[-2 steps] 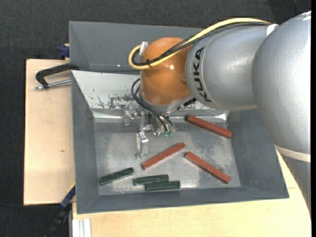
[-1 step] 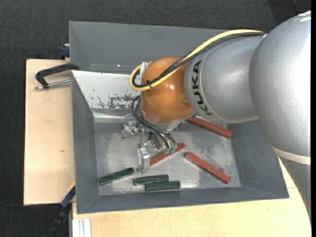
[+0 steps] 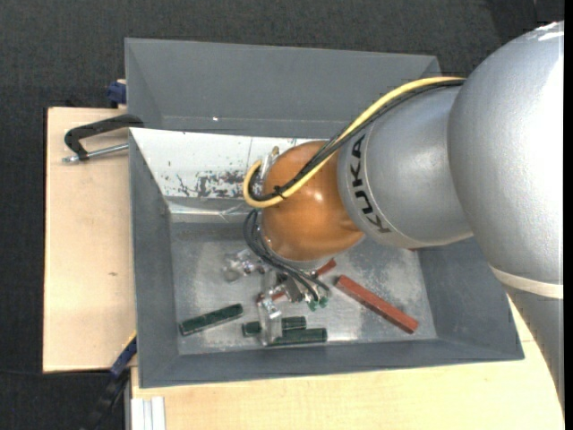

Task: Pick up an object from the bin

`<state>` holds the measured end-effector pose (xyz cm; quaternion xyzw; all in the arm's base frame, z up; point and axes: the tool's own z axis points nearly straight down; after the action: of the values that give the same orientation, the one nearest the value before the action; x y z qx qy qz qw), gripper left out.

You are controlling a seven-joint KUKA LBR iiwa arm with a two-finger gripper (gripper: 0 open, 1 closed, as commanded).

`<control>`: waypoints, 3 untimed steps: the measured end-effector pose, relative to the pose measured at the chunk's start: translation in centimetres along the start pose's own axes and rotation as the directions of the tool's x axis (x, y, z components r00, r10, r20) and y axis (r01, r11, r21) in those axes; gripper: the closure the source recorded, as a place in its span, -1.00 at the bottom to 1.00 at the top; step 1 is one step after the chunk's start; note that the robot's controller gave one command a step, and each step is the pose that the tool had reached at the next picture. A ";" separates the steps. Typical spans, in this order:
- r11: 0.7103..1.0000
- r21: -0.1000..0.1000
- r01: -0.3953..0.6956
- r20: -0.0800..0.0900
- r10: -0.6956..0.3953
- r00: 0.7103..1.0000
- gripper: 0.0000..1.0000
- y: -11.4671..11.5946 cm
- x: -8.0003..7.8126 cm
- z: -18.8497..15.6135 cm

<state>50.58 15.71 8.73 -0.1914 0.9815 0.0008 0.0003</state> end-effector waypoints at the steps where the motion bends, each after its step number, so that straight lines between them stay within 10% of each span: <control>1: 0.995 0.001 0.101 0.004 -0.101 0.995 -1.00 1.4 -0.8 0.5; 2: 0.952 0.002 0.305 0.006 -0.305 0.952 1.00 2.6 -0.9 1.4; 3: 0.952 0.001 0.305 0.006 -0.305 0.952 1.00 2.6 -0.9 1.4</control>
Offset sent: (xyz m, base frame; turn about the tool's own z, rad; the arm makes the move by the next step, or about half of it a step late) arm -0.0038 0.0259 -0.0173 -0.3123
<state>50.45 18.48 7.38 -0.3405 0.9402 0.0010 0.0034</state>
